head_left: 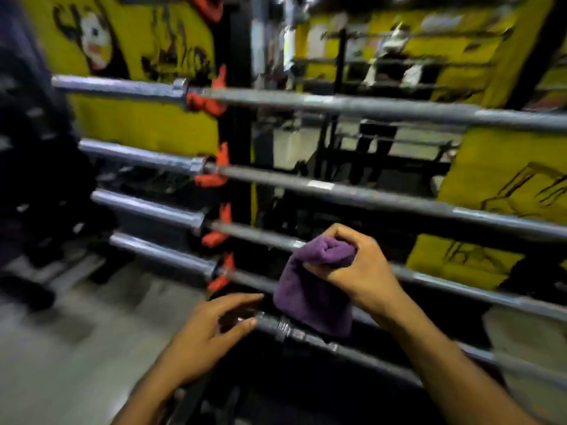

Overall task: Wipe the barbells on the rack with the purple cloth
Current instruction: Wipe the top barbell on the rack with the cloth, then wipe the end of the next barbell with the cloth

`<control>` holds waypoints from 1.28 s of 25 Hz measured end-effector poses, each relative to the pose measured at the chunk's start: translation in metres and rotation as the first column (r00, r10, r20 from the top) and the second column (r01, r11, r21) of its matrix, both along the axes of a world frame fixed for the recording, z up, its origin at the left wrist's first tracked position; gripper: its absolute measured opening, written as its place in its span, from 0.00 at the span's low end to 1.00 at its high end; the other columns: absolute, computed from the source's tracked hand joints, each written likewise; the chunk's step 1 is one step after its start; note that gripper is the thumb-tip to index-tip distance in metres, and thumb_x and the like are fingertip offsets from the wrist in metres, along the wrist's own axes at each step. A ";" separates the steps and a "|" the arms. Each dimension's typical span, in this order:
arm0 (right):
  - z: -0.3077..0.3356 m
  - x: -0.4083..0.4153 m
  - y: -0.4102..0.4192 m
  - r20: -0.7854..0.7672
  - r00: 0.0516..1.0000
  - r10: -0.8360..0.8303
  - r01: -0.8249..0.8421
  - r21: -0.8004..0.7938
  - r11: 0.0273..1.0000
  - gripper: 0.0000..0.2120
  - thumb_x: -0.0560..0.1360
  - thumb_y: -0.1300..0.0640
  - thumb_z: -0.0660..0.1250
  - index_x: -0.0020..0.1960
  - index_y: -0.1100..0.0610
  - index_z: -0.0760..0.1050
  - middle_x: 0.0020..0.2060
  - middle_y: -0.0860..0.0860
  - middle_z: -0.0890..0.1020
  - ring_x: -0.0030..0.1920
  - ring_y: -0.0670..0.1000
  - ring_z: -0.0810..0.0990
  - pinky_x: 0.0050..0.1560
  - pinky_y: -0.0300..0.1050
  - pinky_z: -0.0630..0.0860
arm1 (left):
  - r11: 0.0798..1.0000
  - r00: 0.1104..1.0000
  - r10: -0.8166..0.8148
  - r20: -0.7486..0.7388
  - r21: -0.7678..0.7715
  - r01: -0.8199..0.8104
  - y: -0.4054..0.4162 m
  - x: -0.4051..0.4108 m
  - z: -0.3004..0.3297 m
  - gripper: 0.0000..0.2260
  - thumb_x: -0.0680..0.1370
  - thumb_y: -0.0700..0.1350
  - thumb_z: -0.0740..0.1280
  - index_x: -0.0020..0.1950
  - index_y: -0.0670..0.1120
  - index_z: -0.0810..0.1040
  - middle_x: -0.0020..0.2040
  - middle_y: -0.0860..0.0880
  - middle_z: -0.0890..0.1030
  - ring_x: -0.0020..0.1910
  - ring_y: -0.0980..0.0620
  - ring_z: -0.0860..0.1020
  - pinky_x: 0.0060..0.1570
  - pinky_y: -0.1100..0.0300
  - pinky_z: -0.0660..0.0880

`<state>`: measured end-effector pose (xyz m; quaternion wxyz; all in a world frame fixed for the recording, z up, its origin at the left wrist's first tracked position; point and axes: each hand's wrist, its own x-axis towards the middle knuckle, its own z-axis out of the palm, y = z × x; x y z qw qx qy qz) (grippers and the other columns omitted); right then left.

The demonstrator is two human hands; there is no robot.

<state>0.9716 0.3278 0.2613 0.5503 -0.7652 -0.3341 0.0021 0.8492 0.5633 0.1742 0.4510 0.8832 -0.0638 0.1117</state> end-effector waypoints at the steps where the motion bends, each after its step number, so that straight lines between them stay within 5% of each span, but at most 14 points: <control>1: -0.023 -0.019 0.009 -0.017 1.000 0.025 -0.025 -0.041 0.999 0.11 0.68 0.63 0.80 0.41 0.57 0.77 0.34 0.46 0.79 0.36 0.39 0.74 0.39 0.34 0.71 | 1.000 0.997 -0.003 -0.077 -0.007 0.003 -0.003 -0.031 -0.022 0.19 0.77 0.48 0.73 0.68 0.55 0.78 0.61 0.62 0.81 0.59 0.62 0.80 0.59 0.69 0.73; 5: -0.103 -0.103 0.061 0.027 0.976 0.216 -0.201 -0.279 0.939 0.13 0.69 0.55 0.78 0.40 0.48 0.73 0.35 0.44 0.78 0.41 0.44 0.75 0.43 0.41 0.73 | 0.987 0.919 0.141 -0.369 -0.015 -0.157 -0.001 -0.193 -0.107 0.22 0.77 0.56 0.72 0.70 0.57 0.76 0.63 0.58 0.80 0.58 0.59 0.81 0.59 0.59 0.78; 9: -0.151 -0.177 0.107 -0.023 0.887 0.461 -0.417 -0.470 0.778 0.12 0.71 0.46 0.72 0.43 0.48 0.69 0.38 0.45 0.79 0.41 0.49 0.78 0.42 0.52 0.75 | 0.873 0.735 0.421 -0.531 0.016 -0.488 0.025 -0.336 -0.150 0.24 0.76 0.54 0.74 0.70 0.64 0.73 0.62 0.60 0.80 0.58 0.63 0.80 0.59 0.57 0.78; 13: -0.203 -0.282 0.160 -0.118 0.796 0.594 -0.534 -0.600 0.596 0.16 0.73 0.43 0.74 0.44 0.48 0.68 0.39 0.44 0.77 0.40 0.46 0.77 0.39 0.46 0.74 | 0.679 0.506 0.608 -0.612 0.071 -0.730 0.043 -0.469 -0.194 0.28 0.76 0.48 0.75 0.71 0.62 0.68 0.64 0.55 0.78 0.56 0.62 0.79 0.55 0.71 0.75; 16: -0.232 -0.377 0.197 -0.162 0.732 0.662 -0.581 -0.656 0.482 0.16 0.73 0.42 0.74 0.43 0.48 0.68 0.38 0.43 0.76 0.40 0.44 0.75 0.36 0.39 0.68 | 0.567 0.403 0.650 -0.644 0.058 -0.821 0.052 -0.572 -0.227 0.27 0.76 0.50 0.74 0.72 0.61 0.69 0.66 0.56 0.76 0.62 0.61 0.77 0.59 0.66 0.76; 20: -0.241 -0.486 0.248 -0.221 0.585 0.780 -0.684 -0.652 0.327 0.16 0.72 0.41 0.74 0.45 0.48 0.70 0.39 0.44 0.79 0.42 0.45 0.77 0.42 0.46 0.76 | 0.485 0.295 0.697 -0.653 0.126 -0.865 0.067 -0.683 -0.236 0.28 0.76 0.54 0.73 0.72 0.64 0.65 0.69 0.55 0.72 0.68 0.56 0.73 0.65 0.60 0.73; 22: -0.235 -0.526 0.274 -0.274 0.520 0.809 -0.731 -0.632 0.256 0.13 0.72 0.43 0.75 0.47 0.47 0.74 0.41 0.43 0.80 0.43 0.43 0.78 0.46 0.48 0.79 | 0.454 0.303 0.730 -0.613 0.102 -0.885 0.082 -0.715 -0.226 0.31 0.75 0.56 0.73 0.74 0.63 0.64 0.72 0.58 0.68 0.70 0.60 0.68 0.68 0.64 0.67; 26: -0.215 -0.567 0.324 -0.362 0.370 0.856 -0.858 -0.487 0.164 0.08 0.73 0.48 0.76 0.50 0.47 0.81 0.43 0.42 0.84 0.45 0.41 0.83 0.46 0.42 0.81 | 0.591 0.513 0.720 -0.468 0.025 -0.807 0.127 -0.715 -0.185 0.36 0.71 0.63 0.75 0.75 0.65 0.63 0.76 0.67 0.62 0.73 0.69 0.60 0.71 0.66 0.59; 29: -0.208 -0.569 0.368 -0.379 0.396 0.837 -0.894 -0.366 0.257 0.07 0.73 0.52 0.77 0.50 0.50 0.83 0.44 0.43 0.85 0.46 0.42 0.84 0.46 0.40 0.80 | 0.653 0.621 0.656 -0.428 -0.091 -0.752 0.179 -0.700 -0.156 0.15 0.76 0.54 0.73 0.62 0.56 0.79 0.58 0.58 0.82 0.58 0.59 0.79 0.59 0.55 0.77; 32: -0.212 -0.553 0.413 -0.362 0.516 0.776 -0.855 -0.271 0.442 0.10 0.71 0.52 0.78 0.51 0.50 0.83 0.46 0.43 0.85 0.48 0.43 0.84 0.50 0.42 0.80 | 0.668 0.664 0.610 -0.432 -0.171 -0.724 0.237 -0.684 -0.138 0.05 0.81 0.50 0.69 0.54 0.51 0.80 0.47 0.52 0.83 0.47 0.52 0.82 0.50 0.51 0.79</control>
